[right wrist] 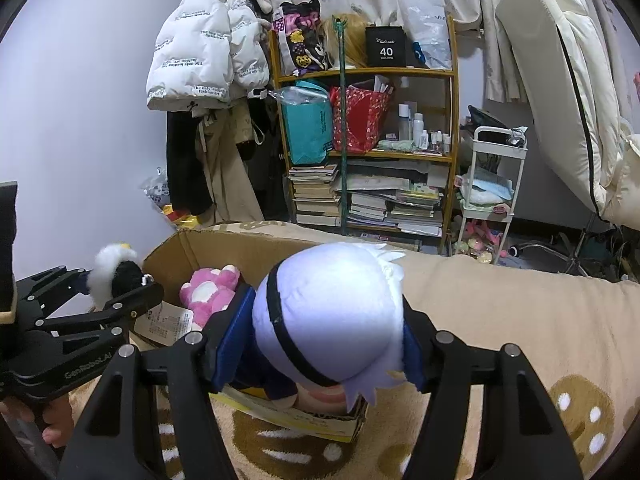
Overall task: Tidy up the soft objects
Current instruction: 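Open both tools to drop the pompom and doll into the box, then lower the left tool to the black Face tissue pack while the right tool lowers to the clear bag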
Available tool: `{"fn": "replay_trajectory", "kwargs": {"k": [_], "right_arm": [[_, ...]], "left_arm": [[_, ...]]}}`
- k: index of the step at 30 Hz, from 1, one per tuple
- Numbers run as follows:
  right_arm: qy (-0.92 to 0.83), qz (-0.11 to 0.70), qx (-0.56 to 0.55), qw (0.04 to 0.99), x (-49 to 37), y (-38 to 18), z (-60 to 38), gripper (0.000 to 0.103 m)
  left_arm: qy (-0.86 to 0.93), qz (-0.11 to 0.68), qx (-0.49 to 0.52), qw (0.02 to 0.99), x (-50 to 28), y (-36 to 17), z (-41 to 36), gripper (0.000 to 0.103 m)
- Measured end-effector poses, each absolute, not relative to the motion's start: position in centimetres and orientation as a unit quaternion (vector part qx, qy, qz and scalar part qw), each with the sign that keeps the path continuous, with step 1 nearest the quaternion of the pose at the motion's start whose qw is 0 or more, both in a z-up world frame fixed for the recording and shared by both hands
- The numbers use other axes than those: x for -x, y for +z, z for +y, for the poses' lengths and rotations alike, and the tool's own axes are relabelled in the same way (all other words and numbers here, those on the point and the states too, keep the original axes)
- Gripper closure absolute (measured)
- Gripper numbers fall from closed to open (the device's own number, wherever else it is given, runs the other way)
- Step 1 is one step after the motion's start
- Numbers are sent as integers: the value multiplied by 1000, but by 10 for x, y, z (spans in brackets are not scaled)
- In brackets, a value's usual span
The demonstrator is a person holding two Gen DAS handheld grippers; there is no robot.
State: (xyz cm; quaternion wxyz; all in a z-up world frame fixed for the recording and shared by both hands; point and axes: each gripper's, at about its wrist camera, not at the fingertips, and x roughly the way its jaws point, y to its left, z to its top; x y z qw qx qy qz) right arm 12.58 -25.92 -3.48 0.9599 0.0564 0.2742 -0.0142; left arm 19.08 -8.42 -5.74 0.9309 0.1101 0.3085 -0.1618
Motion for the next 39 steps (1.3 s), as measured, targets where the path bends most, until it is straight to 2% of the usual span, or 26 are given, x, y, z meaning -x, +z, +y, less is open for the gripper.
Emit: {"fn": "replay_trajectory", "kwargs": {"k": [5,8,12,17,19,21,26,39], "right_arm": [[-9,280,-65,958,-125,-35,-260,33],[-7,277,-66,959,-124,-35,-261,26],[-8,277,-68,958,-124,-34,-261,16],[-12,279,-71,958,-122,-32,-261,13],[-14,279,-71,958,-119,-30,-262,12],[-17,278,-74,957,-116,-28,-262,7],[-19,285,-90,954,-106,-25,-267,0],[-24,299,-82,950,-65,-12,-262,0]], "left_arm": [[-170,307,-117,929,-189,-59,-87,33],[-166,301,-127,930,-186,-58,-88,22],[-158,299,-131,932,-182,-56,-86,16],[-153,304,-113,933,-181,-51,-77,10],[-152,303,-109,935,-178,-49,-74,9],[-151,301,-109,935,-176,-47,-73,9],[-143,303,-110,936,-164,-42,-68,4],[-153,324,-140,923,-108,-31,-70,4]]}}
